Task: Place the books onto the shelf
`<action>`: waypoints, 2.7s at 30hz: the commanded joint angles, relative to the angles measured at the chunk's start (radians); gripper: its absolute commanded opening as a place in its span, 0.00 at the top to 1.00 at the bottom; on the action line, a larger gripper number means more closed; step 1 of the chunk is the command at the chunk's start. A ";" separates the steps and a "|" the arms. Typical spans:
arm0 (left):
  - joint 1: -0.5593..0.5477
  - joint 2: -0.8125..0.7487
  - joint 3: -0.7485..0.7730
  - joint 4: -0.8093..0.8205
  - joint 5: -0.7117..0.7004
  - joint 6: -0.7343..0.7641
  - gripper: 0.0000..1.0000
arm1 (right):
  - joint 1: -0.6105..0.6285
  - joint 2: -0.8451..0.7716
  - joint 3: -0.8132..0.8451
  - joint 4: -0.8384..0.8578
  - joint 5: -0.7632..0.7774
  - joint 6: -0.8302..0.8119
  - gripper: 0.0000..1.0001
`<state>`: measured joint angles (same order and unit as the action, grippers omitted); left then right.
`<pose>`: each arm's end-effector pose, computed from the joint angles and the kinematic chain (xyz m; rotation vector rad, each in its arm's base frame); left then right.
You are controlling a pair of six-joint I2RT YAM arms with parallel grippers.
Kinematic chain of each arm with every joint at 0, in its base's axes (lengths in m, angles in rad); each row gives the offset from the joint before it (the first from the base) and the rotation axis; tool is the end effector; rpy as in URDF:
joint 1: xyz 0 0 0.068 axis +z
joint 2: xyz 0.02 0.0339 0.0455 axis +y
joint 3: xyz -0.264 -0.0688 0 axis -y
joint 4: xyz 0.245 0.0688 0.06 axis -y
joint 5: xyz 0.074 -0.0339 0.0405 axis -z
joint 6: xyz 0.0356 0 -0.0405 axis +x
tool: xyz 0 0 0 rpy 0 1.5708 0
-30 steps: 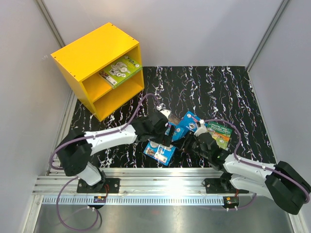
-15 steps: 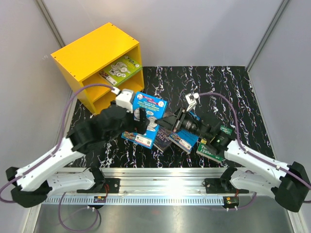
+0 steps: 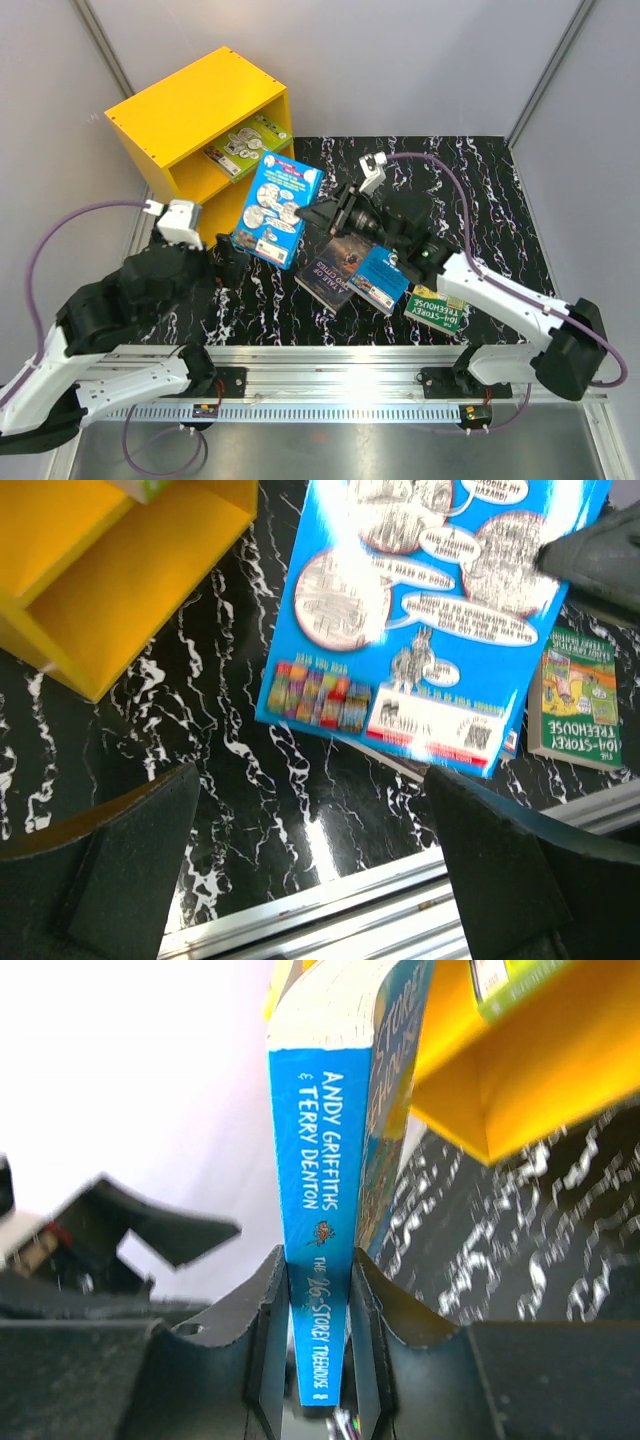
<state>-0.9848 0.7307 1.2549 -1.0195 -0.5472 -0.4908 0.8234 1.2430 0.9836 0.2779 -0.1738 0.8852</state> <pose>0.0693 -0.0708 0.4146 0.1629 2.0027 -0.3835 0.1968 0.2215 0.3606 -0.1011 1.7524 1.4432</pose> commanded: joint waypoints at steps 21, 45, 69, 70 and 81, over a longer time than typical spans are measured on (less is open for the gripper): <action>-0.005 -0.218 -0.017 -0.231 -0.186 -0.020 0.01 | -0.171 0.734 0.296 0.987 -0.016 0.628 1.00; -0.005 -0.243 -0.129 -0.126 -0.229 0.034 0.01 | -0.208 0.895 0.477 1.101 -0.067 0.770 1.00; -0.005 -0.269 -0.192 -0.059 -0.218 0.074 0.01 | -0.176 1.032 0.776 0.489 0.116 0.604 1.00; -0.005 -0.267 -0.192 -0.057 -0.220 0.075 0.01 | -0.175 1.038 0.814 0.442 0.119 0.597 1.00; -0.005 -0.266 -0.203 -0.053 -0.209 0.080 0.01 | -0.168 1.073 0.977 0.238 0.158 0.555 1.00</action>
<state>-0.9855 0.4713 1.0573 -1.1191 -0.7555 -0.4294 0.6582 2.3219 1.8679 0.5125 -0.0673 1.4532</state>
